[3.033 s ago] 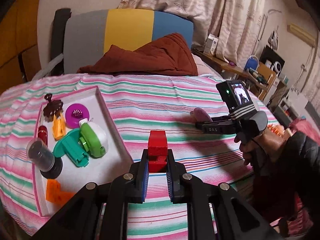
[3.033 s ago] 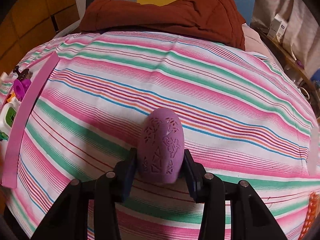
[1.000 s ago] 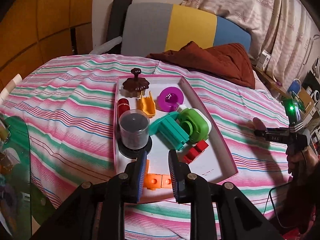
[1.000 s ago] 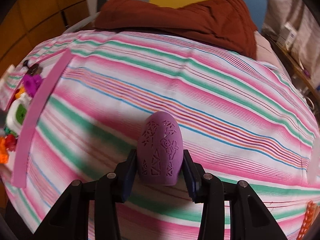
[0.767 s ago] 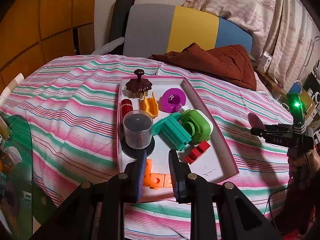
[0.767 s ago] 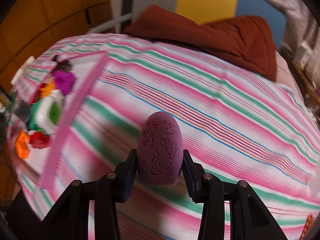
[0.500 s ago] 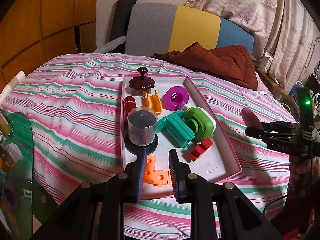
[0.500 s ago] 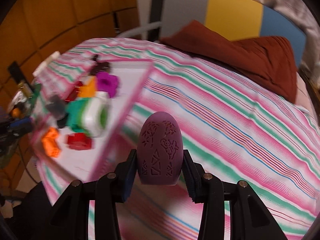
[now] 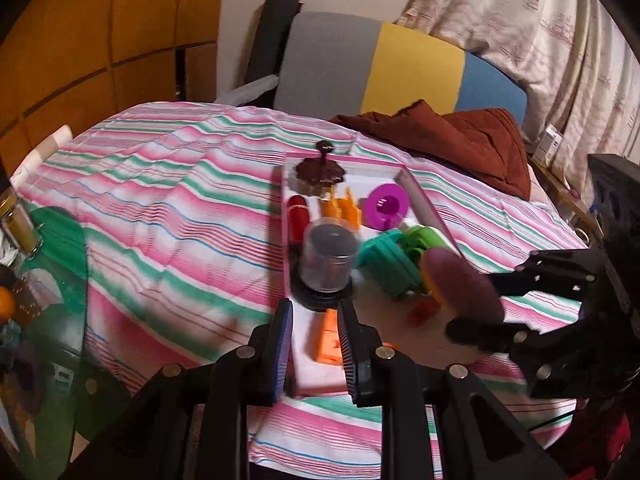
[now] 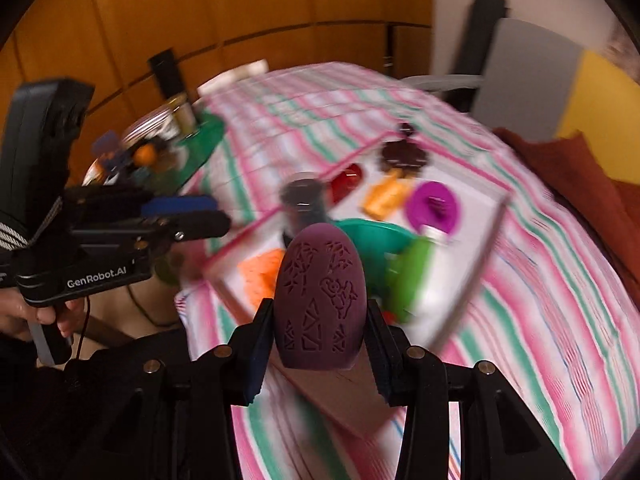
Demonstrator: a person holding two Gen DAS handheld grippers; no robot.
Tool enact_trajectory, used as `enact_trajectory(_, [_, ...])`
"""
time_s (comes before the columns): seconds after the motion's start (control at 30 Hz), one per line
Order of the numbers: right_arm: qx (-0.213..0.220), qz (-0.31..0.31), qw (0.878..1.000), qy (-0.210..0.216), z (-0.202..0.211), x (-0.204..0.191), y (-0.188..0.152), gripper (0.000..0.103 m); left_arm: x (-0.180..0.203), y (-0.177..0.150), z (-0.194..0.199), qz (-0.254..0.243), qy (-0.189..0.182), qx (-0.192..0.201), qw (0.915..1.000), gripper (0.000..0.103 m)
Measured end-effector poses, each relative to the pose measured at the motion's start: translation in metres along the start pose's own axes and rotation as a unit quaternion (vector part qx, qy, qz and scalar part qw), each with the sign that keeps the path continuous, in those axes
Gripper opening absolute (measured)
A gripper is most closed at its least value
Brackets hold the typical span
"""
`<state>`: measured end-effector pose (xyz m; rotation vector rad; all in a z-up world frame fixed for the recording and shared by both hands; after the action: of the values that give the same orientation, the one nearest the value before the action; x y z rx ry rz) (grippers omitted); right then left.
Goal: Organize rigid objects
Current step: 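Carry the purple egg toy over the tray with the right tool, then lower the purple egg onto the tray beside the orange cube and open the right tool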
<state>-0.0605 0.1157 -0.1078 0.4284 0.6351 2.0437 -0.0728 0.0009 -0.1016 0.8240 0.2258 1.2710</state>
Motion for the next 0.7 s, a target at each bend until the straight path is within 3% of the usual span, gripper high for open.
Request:
enact_trajectory(0.13, [-0.026,0.021,0.999,0.02,-0.025,-0.014,0.006,0.044,-0.016,-0.002,0.004,0.015,0.011,0.001,0.9998,0.022])
enact_trajectory(0.27, [-0.054,0.039,0.998,-0.017,-0.057,-0.009,0.003,0.044,-0.025,-0.004,0.002,0.024,0.016,0.0,0.9996,0.022])
enact_trajectory(0.47, [-0.069,0.012,0.997,-0.023,-0.068,0.006,0.0,0.044,-0.026,-0.005,-0.003,0.026,0.017,-0.004,0.9995,0.022])
enact_trajectory(0.57, [-0.07,0.0,0.997,-0.024,-0.07,0.01,-0.005,0.046,-0.025,-0.004,-0.003,0.025,0.018,-0.001,0.9995,0.029])
enact_trajectory(0.7, [-0.062,-0.02,0.998,-0.017,-0.063,0.01,-0.006,0.052,-0.024,-0.001,-0.002,0.024,0.024,0.001,0.9994,0.031])
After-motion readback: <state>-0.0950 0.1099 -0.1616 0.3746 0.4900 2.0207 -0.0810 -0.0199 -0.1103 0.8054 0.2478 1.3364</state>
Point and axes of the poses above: each gripper's, at about its wrist camera, not at the fingertips, and z roughly against the way its jaws point, x to its right, y to its top, the point moved 8 cm from there along -z, roughly the way its jaws point, and after that the axes turned 10 degrees about -y, right-handed, at the moved point
